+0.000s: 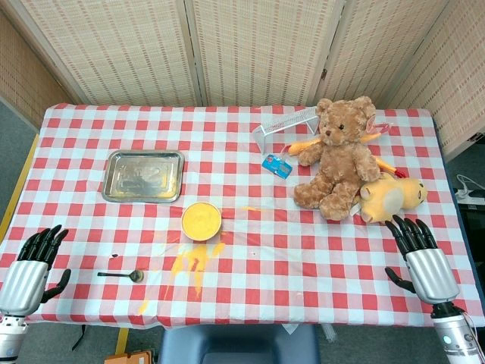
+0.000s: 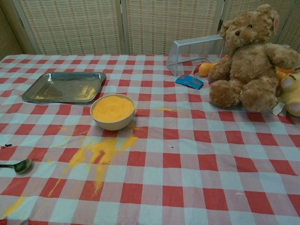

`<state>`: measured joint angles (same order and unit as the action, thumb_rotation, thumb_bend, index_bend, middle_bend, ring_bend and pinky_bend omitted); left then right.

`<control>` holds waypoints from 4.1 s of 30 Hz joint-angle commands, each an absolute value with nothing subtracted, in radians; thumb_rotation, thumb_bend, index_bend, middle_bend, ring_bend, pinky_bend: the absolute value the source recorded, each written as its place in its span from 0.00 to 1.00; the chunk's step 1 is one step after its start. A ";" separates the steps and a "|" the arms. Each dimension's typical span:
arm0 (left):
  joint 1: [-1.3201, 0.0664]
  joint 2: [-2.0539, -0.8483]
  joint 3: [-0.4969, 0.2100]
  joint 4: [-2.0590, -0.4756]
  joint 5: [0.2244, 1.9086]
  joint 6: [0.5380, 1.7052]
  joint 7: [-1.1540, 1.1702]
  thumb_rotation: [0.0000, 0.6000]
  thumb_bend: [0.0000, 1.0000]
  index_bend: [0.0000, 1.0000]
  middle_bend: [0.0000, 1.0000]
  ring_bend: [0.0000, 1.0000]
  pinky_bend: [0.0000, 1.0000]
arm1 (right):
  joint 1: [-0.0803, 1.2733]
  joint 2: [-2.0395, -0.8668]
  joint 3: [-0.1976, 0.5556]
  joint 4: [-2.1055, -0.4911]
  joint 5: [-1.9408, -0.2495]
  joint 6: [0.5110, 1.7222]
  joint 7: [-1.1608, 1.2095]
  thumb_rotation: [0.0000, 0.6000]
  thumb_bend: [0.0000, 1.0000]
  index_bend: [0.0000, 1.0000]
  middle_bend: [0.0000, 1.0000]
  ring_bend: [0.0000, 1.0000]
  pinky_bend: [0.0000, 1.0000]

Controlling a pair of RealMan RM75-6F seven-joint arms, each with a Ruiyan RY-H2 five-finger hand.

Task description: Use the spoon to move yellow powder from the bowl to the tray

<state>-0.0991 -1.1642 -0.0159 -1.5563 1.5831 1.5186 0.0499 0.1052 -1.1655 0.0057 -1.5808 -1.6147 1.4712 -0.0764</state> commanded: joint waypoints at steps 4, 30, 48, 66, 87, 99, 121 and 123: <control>-0.102 -1.163 -0.012 -1.561 1.584 1.510 0.052 1.00 0.45 0.00 0.00 0.00 0.08 | 0.106 -1.166 0.005 -1.582 -1.614 1.469 -0.079 1.00 0.15 0.00 0.00 0.00 0.00; -0.177 -1.329 0.076 -1.404 1.664 1.334 0.044 1.00 0.45 0.42 0.00 0.00 0.04 | 0.096 -1.162 -0.015 -1.581 -1.669 1.506 -0.037 1.00 0.15 0.00 0.00 0.00 0.00; -0.223 -1.489 0.061 -1.230 1.645 1.298 0.048 1.00 0.45 0.46 0.00 0.00 0.04 | 0.090 -1.152 -0.014 -1.590 -1.663 1.509 -0.039 1.00 0.15 0.00 0.00 0.00 0.00; -0.248 -1.589 0.052 -1.113 1.639 1.307 0.083 1.00 0.45 0.46 0.01 0.00 0.04 | 0.087 -1.147 -0.012 -1.596 -1.656 1.507 -0.044 1.00 0.15 0.00 0.00 0.00 0.00; -0.250 -1.611 0.064 -1.066 1.625 1.316 0.066 1.00 0.45 0.49 0.01 0.00 0.04 | 0.086 -1.149 -0.010 -1.599 -1.647 1.499 -0.054 1.00 0.15 0.00 0.00 0.00 0.00; -0.255 -1.617 0.065 -1.051 1.610 1.301 0.058 1.00 0.45 0.51 0.02 0.00 0.04 | 0.085 -1.148 -0.011 -1.601 -1.647 1.498 -0.056 1.00 0.15 0.00 0.00 0.00 0.00; -0.255 -1.606 0.068 -1.061 1.608 1.315 0.042 1.00 0.45 0.45 0.03 0.00 0.04 | 0.083 -1.149 -0.010 -1.602 -1.642 1.496 -0.064 1.00 0.15 0.00 0.00 0.00 0.00; -0.254 -1.604 0.068 -1.064 1.609 1.318 0.042 1.00 0.45 0.44 0.03 0.00 0.04 | 0.083 -1.149 -0.010 -1.603 -1.643 1.496 -0.064 1.00 0.15 0.00 0.00 0.00 0.00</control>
